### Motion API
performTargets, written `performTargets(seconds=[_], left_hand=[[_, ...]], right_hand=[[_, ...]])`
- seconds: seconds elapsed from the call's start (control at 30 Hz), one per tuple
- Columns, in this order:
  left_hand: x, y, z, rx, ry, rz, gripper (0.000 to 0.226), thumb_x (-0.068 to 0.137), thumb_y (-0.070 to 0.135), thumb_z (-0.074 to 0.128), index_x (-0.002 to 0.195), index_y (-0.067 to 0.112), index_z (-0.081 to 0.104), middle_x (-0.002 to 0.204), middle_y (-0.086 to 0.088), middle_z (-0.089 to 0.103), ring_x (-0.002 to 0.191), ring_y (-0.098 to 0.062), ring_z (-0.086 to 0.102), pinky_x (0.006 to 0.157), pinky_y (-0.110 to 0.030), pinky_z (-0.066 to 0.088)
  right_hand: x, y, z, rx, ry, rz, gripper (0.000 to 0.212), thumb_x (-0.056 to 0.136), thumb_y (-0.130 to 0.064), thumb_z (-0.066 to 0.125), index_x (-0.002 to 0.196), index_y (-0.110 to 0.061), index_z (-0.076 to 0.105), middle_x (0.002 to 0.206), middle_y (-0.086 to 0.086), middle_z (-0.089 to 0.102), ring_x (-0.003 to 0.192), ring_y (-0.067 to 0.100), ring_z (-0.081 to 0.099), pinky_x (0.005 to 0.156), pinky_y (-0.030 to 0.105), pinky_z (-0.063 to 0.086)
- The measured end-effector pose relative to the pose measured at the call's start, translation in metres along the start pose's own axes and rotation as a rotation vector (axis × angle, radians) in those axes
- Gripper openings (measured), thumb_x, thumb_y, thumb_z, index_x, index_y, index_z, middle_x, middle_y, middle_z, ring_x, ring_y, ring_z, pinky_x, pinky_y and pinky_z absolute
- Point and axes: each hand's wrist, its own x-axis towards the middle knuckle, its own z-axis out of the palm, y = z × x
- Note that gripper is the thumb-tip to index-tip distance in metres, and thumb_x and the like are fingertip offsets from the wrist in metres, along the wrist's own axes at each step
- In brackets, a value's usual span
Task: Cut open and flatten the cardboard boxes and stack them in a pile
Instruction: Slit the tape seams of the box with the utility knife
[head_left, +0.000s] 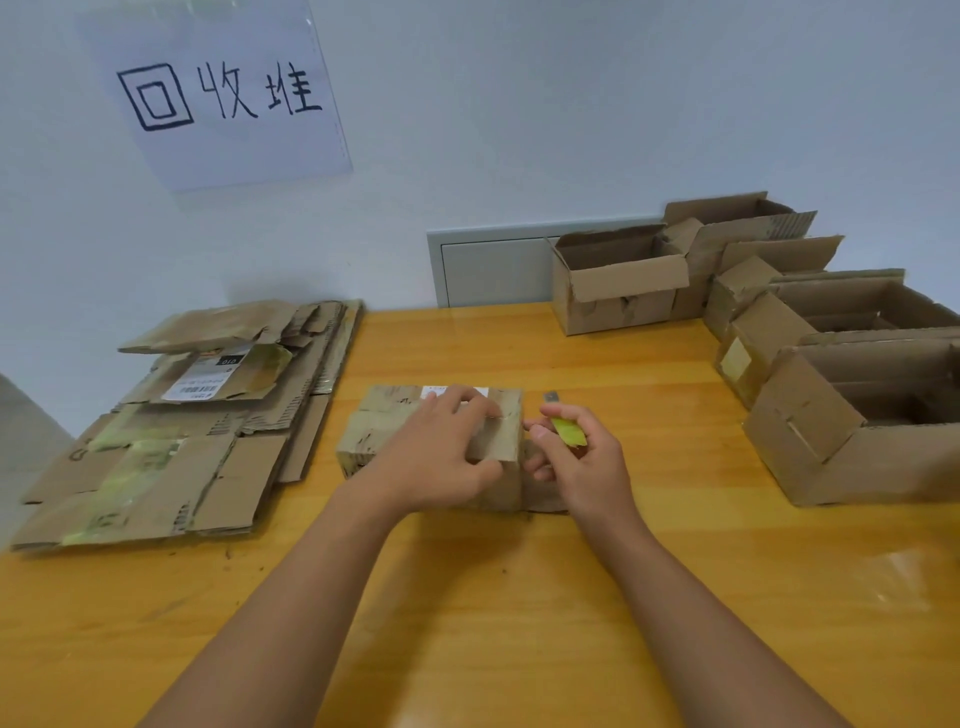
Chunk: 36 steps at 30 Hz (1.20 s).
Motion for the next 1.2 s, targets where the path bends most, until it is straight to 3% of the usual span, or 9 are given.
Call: performTargets(seconds=[0.1, 0.17, 0.3, 0.43, 0.9, 1.2], left_hand=[[-0.001, -0.006, -0.002, -0.034, -0.032, 0.023, 0.063, 0.072, 0.052, 0.055, 0.130, 0.028, 0.045, 0.139, 0.016, 0.035, 0.127, -0.013, 0.034, 0.110, -0.036, 0.032], [0.001, -0.008, -0.001, -0.041, -0.027, 0.045, 0.064, 0.076, 0.056, 0.063, 0.130, 0.027, 0.046, 0.146, 0.017, 0.034, 0.131, -0.009, 0.031, 0.110, -0.029, 0.026], [0.004, -0.009, 0.003, -0.044, 0.045, 0.080, 0.060, 0.082, 0.055, 0.070, 0.131, 0.026, 0.048, 0.150, 0.019, 0.035, 0.137, -0.003, 0.030, 0.106, -0.021, 0.023], [0.003, -0.011, 0.010, -0.037, 0.144, 0.074, 0.061, 0.080, 0.056, 0.071, 0.130, 0.027, 0.050, 0.150, 0.017, 0.040, 0.134, -0.006, 0.039, 0.103, -0.025, 0.034], [0.006, -0.011, 0.010, 0.012, 0.116, 0.105, 0.071, 0.079, 0.065, 0.064, 0.133, 0.022, 0.045, 0.152, 0.008, 0.040, 0.133, -0.014, 0.040, 0.105, -0.029, 0.031], [0.007, -0.009, 0.006, 0.013, 0.075, 0.100, 0.070, 0.082, 0.058, 0.067, 0.136, 0.022, 0.040, 0.153, 0.008, 0.037, 0.137, -0.015, 0.035, 0.111, -0.031, 0.028]], right_hand=[[0.001, -0.007, -0.003, 0.052, 0.046, -0.016, 0.013, 0.096, -0.011, 0.061, 0.102, -0.022, 0.065, 0.076, 0.005, 0.071, 0.061, 0.014, 0.062, 0.060, 0.028, 0.051], [0.000, -0.012, -0.007, 0.102, 0.040, -0.025, 0.024, 0.096, -0.005, 0.052, 0.108, -0.023, 0.063, 0.068, 0.004, 0.065, 0.060, 0.016, 0.058, 0.058, 0.027, 0.049], [-0.001, -0.017, -0.014, 0.135, 0.030, -0.050, 0.026, 0.081, -0.013, 0.052, 0.104, -0.019, 0.064, 0.064, 0.009, 0.059, 0.057, 0.020, 0.053, 0.055, 0.026, 0.046], [0.000, -0.016, -0.015, 0.103, 0.050, -0.034, 0.017, 0.097, -0.004, 0.054, 0.100, -0.016, 0.066, 0.058, 0.006, 0.057, 0.053, 0.016, 0.051, 0.052, 0.022, 0.044], [0.003, -0.012, -0.013, -0.018, -0.127, -0.005, 0.016, 0.103, -0.011, 0.049, 0.107, -0.017, 0.063, 0.067, 0.004, 0.059, 0.063, 0.015, 0.053, 0.059, 0.024, 0.045], [0.003, -0.015, -0.014, 0.131, -0.043, 0.075, 0.017, 0.098, -0.001, 0.044, 0.102, -0.003, 0.061, 0.059, 0.010, 0.059, 0.054, 0.018, 0.051, 0.052, 0.027, 0.043]])
